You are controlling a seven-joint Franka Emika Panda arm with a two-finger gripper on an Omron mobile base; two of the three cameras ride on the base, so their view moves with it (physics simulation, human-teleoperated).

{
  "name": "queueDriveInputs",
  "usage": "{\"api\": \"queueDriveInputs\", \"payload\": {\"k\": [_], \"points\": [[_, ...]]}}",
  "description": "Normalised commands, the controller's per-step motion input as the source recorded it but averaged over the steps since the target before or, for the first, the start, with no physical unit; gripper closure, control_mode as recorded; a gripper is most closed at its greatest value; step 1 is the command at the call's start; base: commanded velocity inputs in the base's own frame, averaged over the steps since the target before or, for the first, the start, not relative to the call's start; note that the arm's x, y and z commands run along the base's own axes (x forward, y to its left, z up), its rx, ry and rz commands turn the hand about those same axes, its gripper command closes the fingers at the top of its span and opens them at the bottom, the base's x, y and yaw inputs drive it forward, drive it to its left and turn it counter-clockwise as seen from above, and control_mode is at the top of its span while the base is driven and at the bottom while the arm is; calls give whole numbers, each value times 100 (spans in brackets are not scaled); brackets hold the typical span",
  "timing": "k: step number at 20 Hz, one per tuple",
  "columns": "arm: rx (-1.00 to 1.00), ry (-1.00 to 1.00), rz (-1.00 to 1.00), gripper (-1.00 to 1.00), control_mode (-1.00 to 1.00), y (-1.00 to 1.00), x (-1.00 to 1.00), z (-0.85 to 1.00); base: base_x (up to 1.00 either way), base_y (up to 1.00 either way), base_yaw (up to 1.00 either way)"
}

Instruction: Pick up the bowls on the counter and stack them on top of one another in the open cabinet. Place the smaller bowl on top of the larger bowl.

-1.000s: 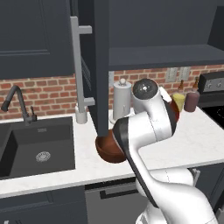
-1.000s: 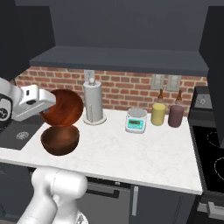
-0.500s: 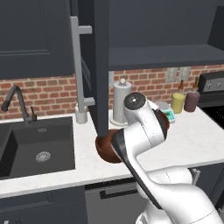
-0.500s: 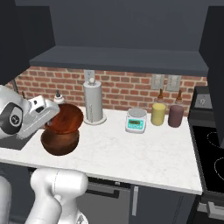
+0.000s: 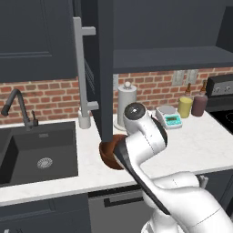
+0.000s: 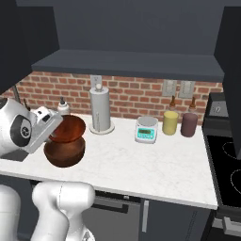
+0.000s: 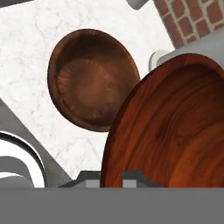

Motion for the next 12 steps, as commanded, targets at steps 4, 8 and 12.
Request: {"api": "queueDriveInputs", "payload": {"k": [4, 8, 12], "points": [[-25, 38, 21, 100, -100, 32, 19, -9, 0, 0, 0], [-24, 25, 16, 100, -100, 30, 7, -28, 0, 0, 0], [-19, 15, 8, 100, -100, 11, 9, -46, 0, 0, 0]]}}
